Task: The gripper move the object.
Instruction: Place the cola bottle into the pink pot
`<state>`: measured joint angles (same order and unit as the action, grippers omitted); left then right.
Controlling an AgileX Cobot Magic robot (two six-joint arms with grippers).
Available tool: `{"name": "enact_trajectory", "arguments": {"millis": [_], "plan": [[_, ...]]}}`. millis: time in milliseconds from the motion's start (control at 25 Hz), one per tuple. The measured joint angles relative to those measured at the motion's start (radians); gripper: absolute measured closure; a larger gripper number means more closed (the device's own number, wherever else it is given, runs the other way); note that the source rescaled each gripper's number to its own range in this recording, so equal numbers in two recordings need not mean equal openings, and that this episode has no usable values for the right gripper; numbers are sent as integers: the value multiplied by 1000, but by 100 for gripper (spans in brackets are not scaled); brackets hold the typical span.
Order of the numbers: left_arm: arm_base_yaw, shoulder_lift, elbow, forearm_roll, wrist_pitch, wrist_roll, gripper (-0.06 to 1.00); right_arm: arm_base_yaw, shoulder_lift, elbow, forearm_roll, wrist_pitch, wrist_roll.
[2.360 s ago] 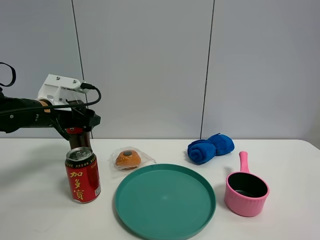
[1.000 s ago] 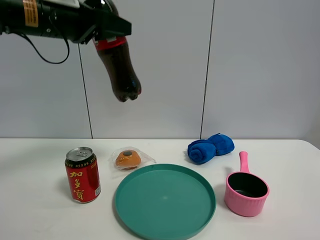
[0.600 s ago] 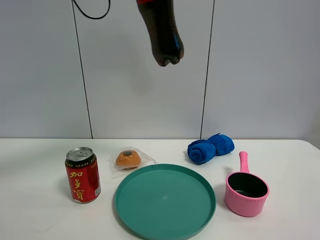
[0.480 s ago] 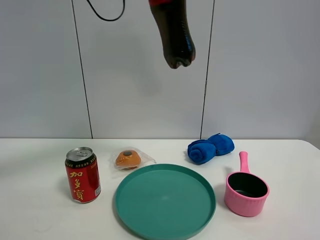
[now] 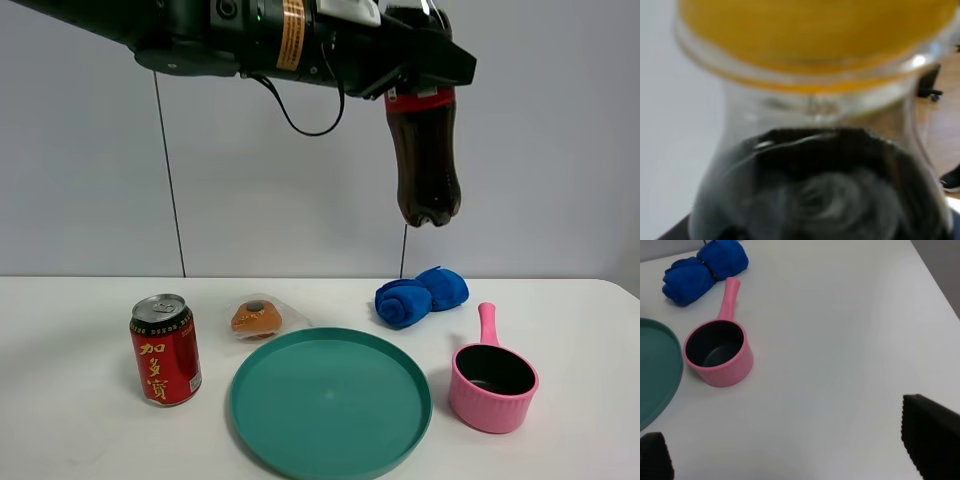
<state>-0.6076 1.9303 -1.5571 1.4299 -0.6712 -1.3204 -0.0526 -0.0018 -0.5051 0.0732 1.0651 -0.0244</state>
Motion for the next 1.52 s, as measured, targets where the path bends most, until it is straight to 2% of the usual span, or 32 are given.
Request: {"name": "enact_trajectory", "arguments": {"millis": [200,520,760,840,1360,1520], "plan": [[-33,63,0,10,-42,2,94,0,0,0,0,0,0],[-119,123,0,3,-45,121,94,0,0,0,0,0,0],[-169,199,-21,-132,32,306,94,0,0,0,0,0,0],[-182,220,-36,-157,45,338,94,0,0,0,0,0,0],[-199,292,-55,-173,74,346,94,0,0,0,0,0,0],[-199,309,-55,-170,74,316,94,0,0,0,0,0,0]]}}
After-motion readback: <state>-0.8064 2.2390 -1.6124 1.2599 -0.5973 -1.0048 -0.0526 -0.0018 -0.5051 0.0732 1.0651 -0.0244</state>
